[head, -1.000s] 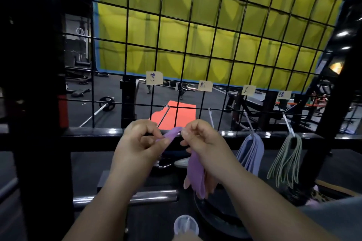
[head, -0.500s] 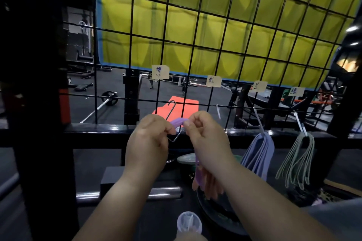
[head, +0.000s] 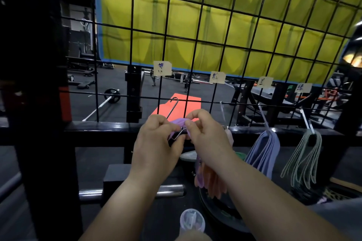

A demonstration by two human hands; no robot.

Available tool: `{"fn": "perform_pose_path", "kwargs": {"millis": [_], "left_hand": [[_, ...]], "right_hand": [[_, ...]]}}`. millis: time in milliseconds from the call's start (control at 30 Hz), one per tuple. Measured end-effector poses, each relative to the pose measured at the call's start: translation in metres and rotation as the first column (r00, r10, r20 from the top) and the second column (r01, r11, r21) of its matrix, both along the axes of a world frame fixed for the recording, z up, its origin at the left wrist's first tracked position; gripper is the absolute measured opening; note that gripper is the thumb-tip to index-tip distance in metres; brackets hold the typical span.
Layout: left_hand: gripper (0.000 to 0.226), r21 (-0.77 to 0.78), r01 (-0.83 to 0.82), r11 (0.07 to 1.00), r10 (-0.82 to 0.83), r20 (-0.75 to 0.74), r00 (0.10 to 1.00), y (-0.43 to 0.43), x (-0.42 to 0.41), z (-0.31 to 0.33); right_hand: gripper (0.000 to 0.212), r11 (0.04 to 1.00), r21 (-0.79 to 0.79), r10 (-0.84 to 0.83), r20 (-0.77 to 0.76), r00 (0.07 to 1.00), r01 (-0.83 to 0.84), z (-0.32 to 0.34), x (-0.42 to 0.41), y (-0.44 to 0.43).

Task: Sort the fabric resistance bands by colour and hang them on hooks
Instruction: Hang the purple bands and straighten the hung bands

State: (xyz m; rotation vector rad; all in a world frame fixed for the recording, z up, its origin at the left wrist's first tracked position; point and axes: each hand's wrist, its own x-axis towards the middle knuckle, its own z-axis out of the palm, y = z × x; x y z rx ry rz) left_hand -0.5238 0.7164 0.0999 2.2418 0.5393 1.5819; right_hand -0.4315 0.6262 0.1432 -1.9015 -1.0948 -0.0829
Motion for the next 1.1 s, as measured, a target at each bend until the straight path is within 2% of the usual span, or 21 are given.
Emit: {"fn": "perform_pose_path", "kwargs": {"millis": [233, 400, 467, 533, 633, 700, 767, 833, 933, 1033, 1100], "left_hand": [[0.014, 0.014, -0.023, 1.0, 0.022, 0.028, 0.999, 0.001, 0.004, 0.001], [0.012, -0.248, 0.14, 0.959, -0.104, 0.156, 0.982, -0.002, 0.0, 0.008], [0.009, -0.3, 0.196, 0.934, -0.149, 0.172, 0.974, -0.002, -0.003, 0.009], [0.007, -0.414, 0.34, 0.844, -0.242, 0.272, 0.931, -0.001, -0.001, 0.005], [0.01, -0.576, 0.613, 0.54, -0.326, 0.528, 0.784, -0.008, 0.001, -0.003], [0.019, -0.569, 0.726, 0.386, -0.315, 0.659, 0.683, -0.013, 0.002, -0.008], [0.022, -0.536, 0.782, 0.318, -0.298, 0.727, 0.619, -0.02, 0.003, -0.009], [0.019, -0.533, 0.797, 0.284, -0.272, 0.752, 0.6, -0.027, 0.002, -0.01], [0.028, -0.542, 0.755, 0.368, -0.28, 0.71, 0.646, -0.03, 0.0, -0.014], [0.033, -0.537, 0.619, 0.573, -0.292, 0.573, 0.766, -0.031, -0.002, -0.016], [0.035, -0.526, 0.535, 0.662, -0.261, 0.507, 0.821, -0.032, -0.002, -0.017]], "right_hand": [[0.017, 0.998, 0.015, 0.063, -0.034, 0.997, -0.062, -0.001, 0.001, 0.002], [0.019, 0.987, 0.077, 0.15, -0.097, 0.984, -0.143, 0.005, 0.001, -0.003], [0.016, 0.979, 0.107, 0.188, -0.121, 0.975, -0.176, 0.006, 0.0, -0.003], [0.013, 0.97, 0.129, 0.224, -0.149, 0.963, -0.206, 0.006, -0.002, -0.003], [0.018, 0.969, 0.133, 0.23, -0.164, 0.959, -0.209, 0.002, -0.002, -0.001], [0.02, 0.971, 0.121, 0.225, -0.167, 0.96, -0.206, -0.002, -0.001, 0.0], [0.013, 0.968, 0.125, 0.24, -0.198, 0.95, -0.218, -0.006, -0.001, 0.0], [0.012, 0.958, 0.151, 0.276, -0.249, 0.928, -0.244, -0.006, -0.005, -0.003], [0.019, 0.948, 0.164, 0.313, -0.314, 0.896, -0.274, -0.006, -0.007, -0.009], [0.034, 0.954, 0.152, 0.295, -0.359, 0.885, -0.256, -0.01, -0.004, -0.01], [0.043, 0.964, 0.164, 0.258, -0.378, 0.889, -0.21, -0.011, -0.002, -0.009]]}}
